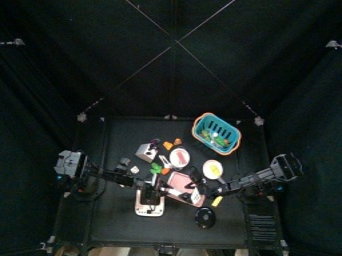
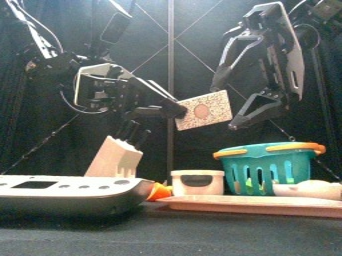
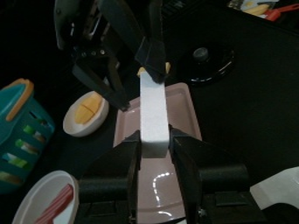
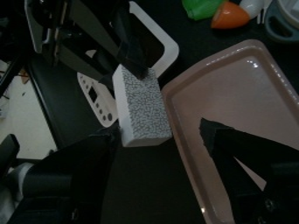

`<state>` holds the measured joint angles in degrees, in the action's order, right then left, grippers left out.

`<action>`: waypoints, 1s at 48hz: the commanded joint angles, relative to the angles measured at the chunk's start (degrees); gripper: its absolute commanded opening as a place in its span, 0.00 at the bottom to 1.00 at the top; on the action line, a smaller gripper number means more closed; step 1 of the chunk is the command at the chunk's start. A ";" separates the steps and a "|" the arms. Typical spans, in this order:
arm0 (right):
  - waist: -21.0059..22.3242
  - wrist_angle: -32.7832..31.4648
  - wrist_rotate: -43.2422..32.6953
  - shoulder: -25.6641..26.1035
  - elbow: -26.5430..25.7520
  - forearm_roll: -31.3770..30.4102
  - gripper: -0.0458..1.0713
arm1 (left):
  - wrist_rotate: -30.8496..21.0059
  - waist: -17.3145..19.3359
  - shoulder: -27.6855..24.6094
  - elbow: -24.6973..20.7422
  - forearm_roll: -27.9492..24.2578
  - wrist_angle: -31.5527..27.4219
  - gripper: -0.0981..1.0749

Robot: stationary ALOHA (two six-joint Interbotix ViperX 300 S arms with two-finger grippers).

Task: Regrasp rice

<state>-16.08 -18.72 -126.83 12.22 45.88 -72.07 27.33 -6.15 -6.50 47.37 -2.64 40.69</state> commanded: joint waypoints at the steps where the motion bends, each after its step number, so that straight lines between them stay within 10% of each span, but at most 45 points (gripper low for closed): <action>1: -0.09 -1.41 0.09 2.64 -0.26 -1.23 0.95 | -0.53 0.09 1.58 -0.18 3.25 0.26 0.58; 17: -4.92 -13.45 0.18 3.34 0.26 -12.30 0.95 | -11.07 0.88 6.33 0.44 14.59 -1.76 0.58; 34: -9.23 -24.87 1.32 0.70 0.44 -17.93 0.95 | -32.26 4.75 8.26 1.67 0.62 -2.55 0.58; 48: -10.11 -27.16 19.86 -4.57 -5.01 -11.87 0.95 | -55.37 10.72 6.77 2.11 -15.56 -0.18 0.58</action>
<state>-25.75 -45.00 -111.71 7.47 43.77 -85.96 -23.47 2.90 0.35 49.92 -14.15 38.58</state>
